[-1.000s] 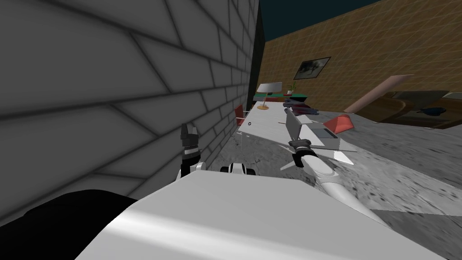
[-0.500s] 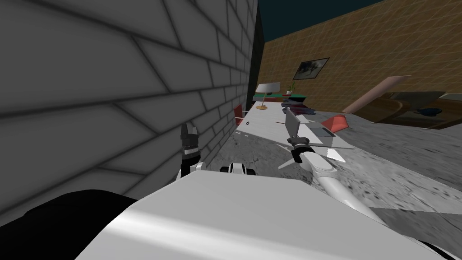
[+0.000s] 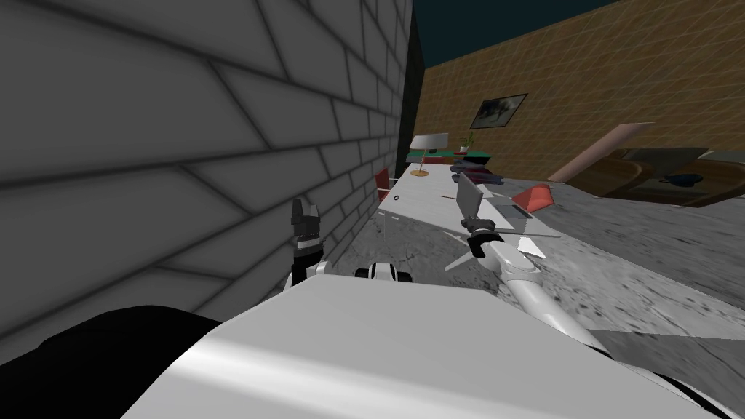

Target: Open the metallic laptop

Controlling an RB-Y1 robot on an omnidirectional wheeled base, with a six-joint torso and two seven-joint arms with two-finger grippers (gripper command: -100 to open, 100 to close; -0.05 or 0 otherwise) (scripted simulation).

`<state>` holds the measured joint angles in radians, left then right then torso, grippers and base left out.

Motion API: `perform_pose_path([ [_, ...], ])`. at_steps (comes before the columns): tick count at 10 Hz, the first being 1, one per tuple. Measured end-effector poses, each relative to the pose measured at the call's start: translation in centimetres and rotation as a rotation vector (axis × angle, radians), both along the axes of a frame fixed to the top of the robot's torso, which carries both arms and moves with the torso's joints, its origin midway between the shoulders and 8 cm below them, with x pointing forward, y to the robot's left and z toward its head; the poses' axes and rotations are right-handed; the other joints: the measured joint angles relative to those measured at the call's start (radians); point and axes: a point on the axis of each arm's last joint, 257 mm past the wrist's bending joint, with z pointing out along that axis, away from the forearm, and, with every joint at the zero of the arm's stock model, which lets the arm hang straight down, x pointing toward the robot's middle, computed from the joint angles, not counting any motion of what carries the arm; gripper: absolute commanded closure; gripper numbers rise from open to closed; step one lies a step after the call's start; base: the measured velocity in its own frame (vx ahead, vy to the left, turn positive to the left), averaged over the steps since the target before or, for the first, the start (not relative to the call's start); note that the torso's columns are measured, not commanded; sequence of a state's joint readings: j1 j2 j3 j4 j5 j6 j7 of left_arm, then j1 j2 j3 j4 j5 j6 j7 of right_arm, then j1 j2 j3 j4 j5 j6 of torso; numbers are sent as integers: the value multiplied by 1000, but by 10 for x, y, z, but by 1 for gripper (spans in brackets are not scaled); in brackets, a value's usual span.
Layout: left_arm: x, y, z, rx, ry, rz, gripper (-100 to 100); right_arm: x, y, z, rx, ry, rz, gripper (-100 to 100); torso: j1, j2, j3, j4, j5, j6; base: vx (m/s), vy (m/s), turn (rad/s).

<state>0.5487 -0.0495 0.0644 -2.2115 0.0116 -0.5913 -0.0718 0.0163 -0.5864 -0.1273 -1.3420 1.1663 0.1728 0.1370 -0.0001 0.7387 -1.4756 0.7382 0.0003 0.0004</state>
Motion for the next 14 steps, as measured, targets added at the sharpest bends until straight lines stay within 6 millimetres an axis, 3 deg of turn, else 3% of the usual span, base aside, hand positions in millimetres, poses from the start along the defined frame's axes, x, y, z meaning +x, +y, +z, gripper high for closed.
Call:
perform_pose_path([
  [9,0,0,0,0,0,0,0,24,56,-7,349,-142,23,100,1,1,0,1,1,0,-24,-86,-24],
  [11,0,0,0,0,0,0,0,26,59,-7,370,-156,21,100,5,-1,-1,-1,1,-1,20,-34,-68],
  [14,0,0,0,0,0,0,0,29,83,-13,496,-200,57,100,-6,-7,-4,-7,-7,0,37,-48,-108],
])
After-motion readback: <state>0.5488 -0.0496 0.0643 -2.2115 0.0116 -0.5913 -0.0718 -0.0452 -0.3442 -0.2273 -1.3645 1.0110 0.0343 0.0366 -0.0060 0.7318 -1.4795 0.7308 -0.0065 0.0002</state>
